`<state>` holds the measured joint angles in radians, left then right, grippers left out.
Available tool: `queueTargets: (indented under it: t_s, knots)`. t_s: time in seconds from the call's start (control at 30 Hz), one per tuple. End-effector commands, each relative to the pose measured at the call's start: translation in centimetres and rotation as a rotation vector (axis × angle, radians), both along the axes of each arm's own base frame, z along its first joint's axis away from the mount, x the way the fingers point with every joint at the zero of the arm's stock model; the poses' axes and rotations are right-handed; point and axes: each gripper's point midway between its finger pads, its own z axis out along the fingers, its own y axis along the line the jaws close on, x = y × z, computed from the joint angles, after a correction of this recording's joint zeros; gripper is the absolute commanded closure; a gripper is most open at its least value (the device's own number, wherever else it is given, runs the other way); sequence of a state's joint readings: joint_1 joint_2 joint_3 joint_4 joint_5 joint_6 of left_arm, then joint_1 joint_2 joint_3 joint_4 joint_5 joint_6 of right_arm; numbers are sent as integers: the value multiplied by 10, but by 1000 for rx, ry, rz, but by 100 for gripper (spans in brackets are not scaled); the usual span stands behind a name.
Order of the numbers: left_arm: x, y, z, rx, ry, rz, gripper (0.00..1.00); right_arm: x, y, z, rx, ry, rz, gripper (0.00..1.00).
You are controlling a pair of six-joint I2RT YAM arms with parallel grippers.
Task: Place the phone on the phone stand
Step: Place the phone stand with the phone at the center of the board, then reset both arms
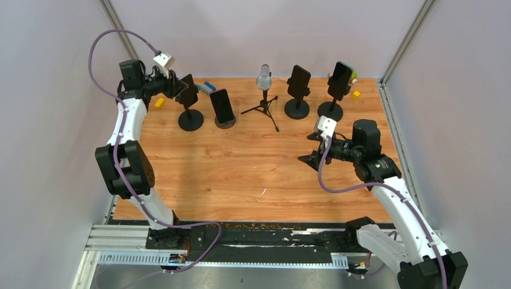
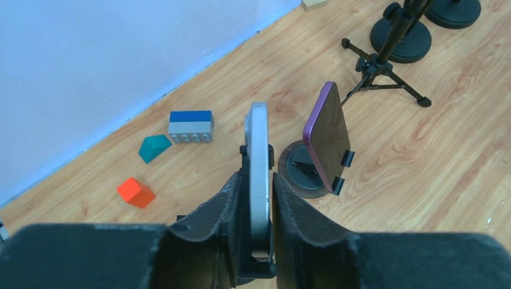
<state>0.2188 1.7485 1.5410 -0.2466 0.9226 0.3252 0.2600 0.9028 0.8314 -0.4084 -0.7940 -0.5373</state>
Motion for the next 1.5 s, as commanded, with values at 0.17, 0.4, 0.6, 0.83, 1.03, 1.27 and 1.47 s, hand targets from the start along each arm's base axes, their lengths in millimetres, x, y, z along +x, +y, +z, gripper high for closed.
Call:
queueTargets:
  t_s: [0.17, 0.4, 0.6, 0.83, 1.03, 1.27, 1.47]
  knots:
    - [-13, 14, 39, 120, -134, 48, 30, 6, -3, 9, -1, -37, -17, 22]
    - [-39, 26, 70, 138, -177, 203, 0, 13, -8, 9, -6, -20, -66, 19]
    - [-79, 30, 73, 83, -131, 341, 0, 33, -24, 15, -4, 11, -212, 11]
    - [-132, 15, 42, -35, -39, 389, 0, 65, -68, 28, 54, 47, -510, 0]
    - [-174, 8, 36, -34, -53, 408, 0, 74, -108, 26, 102, 111, -720, 0]
    - [-206, 3, 24, 0, -45, 411, 0, 58, -147, 31, 76, 75, -929, 0]
    - [-238, -5, 10, -1, 34, 402, 0, 34, -157, 29, 79, 32, -977, 0]
